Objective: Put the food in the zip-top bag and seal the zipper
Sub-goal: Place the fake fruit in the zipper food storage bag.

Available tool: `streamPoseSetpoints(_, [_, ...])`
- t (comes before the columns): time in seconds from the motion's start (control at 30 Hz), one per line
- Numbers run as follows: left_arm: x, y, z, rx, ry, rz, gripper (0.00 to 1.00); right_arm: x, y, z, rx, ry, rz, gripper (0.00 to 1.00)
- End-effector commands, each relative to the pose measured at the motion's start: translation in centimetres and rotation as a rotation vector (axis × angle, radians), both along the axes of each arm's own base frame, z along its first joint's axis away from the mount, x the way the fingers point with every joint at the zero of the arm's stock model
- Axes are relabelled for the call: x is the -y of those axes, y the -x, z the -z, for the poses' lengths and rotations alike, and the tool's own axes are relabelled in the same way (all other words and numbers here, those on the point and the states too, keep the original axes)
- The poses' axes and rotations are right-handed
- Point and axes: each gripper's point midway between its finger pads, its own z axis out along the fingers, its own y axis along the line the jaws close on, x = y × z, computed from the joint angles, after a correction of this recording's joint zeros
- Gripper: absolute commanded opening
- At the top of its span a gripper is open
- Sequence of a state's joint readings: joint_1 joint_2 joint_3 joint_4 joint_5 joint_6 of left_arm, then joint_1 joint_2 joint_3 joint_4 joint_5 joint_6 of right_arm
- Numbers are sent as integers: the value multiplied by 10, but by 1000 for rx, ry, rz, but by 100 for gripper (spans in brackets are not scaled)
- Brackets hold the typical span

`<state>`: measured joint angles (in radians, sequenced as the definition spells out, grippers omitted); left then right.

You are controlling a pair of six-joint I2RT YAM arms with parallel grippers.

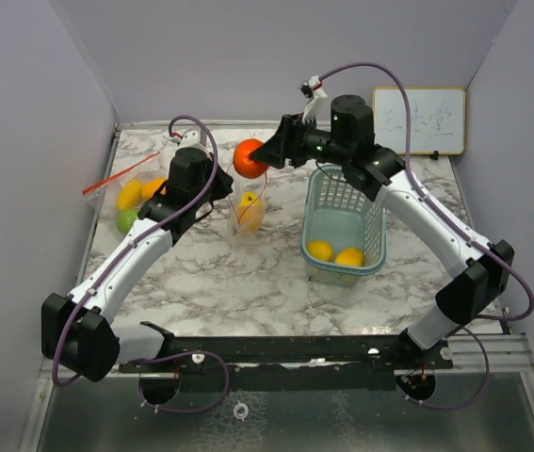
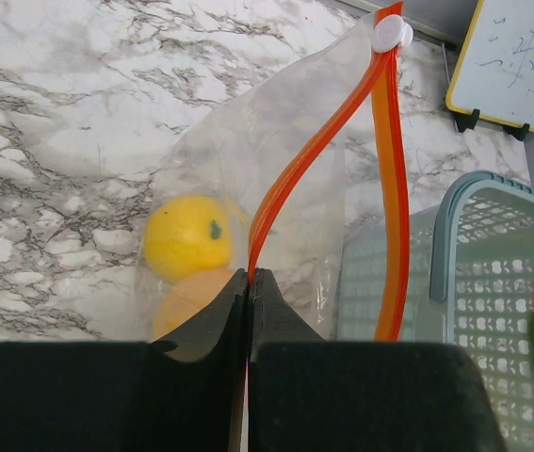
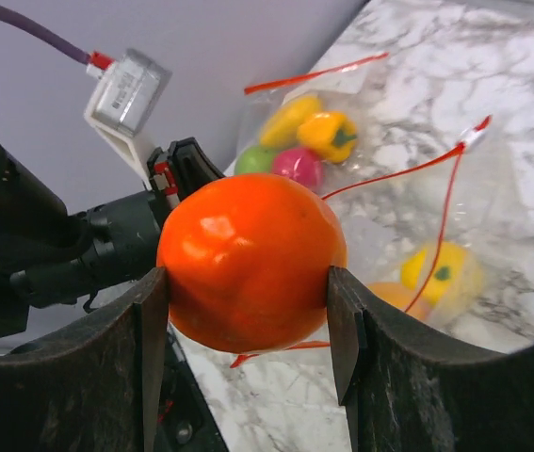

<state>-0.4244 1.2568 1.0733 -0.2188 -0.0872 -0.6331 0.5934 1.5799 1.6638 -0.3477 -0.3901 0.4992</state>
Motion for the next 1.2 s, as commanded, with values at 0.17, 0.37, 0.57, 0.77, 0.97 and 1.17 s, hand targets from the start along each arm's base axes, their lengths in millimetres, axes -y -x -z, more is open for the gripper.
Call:
streamPoseSetpoints(0.17, [0,4,-21,49,23,18,0,-33,-13,77,-221,-64,-44,24])
streamPoseSetpoints(0.37, [0,6,-25,58,31,21,0,-25,-25,123,-280,61,25,41])
streamPoseSetpoints(0.57, [1,5,-22,52,31,23,0,-17,-31,97,-195,108,72,100])
streamPoseSetpoints(0.77, [1,2,-20,49,30,17,0,41,-15,57,-145,210,265,99])
streamPoseSetpoints(0.97, [5,-2,-20,54,39,23,0,133,35,111,-320,529,461,99])
streamPoseSetpoints(1.17, [9,-4,-13,37,48,33,0,169,73,166,-498,688,493,99])
